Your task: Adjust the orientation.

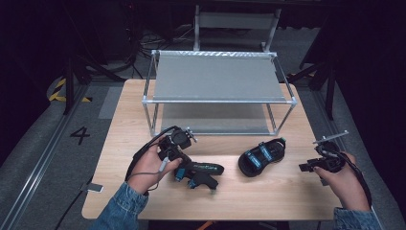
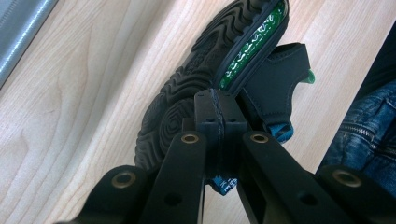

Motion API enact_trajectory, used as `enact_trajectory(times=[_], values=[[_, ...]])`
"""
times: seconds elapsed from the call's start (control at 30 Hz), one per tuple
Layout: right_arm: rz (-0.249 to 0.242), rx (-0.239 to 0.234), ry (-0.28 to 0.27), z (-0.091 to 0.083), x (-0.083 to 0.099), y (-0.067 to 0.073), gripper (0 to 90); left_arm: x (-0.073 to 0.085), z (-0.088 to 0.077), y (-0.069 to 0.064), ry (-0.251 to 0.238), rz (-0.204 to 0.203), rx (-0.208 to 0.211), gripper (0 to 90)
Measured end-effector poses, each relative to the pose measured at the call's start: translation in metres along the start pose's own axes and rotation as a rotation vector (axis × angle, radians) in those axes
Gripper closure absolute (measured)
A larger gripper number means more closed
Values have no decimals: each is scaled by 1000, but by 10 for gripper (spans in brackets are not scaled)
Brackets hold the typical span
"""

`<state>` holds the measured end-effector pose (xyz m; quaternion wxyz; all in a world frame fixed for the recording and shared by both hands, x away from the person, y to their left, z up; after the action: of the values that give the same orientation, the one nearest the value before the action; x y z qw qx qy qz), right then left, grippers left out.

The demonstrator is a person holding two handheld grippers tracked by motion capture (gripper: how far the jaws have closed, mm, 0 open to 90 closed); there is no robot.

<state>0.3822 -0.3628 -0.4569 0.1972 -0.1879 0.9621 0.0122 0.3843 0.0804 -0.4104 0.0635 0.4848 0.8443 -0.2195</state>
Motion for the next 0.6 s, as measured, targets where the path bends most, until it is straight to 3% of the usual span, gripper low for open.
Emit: enact_trajectory(times=[0.3, 0.6], values=[[-1, 5, 5, -1, 5, 2, 524, -12, -4, 12, -37, 2, -24, 899], [11, -1, -7, -6, 13, 3, 508, -32, -4, 37, -52, -21, -78, 884]])
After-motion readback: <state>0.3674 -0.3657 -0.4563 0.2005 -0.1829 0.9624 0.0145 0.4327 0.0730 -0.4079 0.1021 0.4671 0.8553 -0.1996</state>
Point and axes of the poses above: each handheld gripper's, and its own axes: z roughly forward along the jaws, x roughly out of its underside, y roughly to its left, the point moved 5 cm from there along z, roughly forward along the jaws, and after that the axes turned 10 degrees about x, right-handed, at the moved point
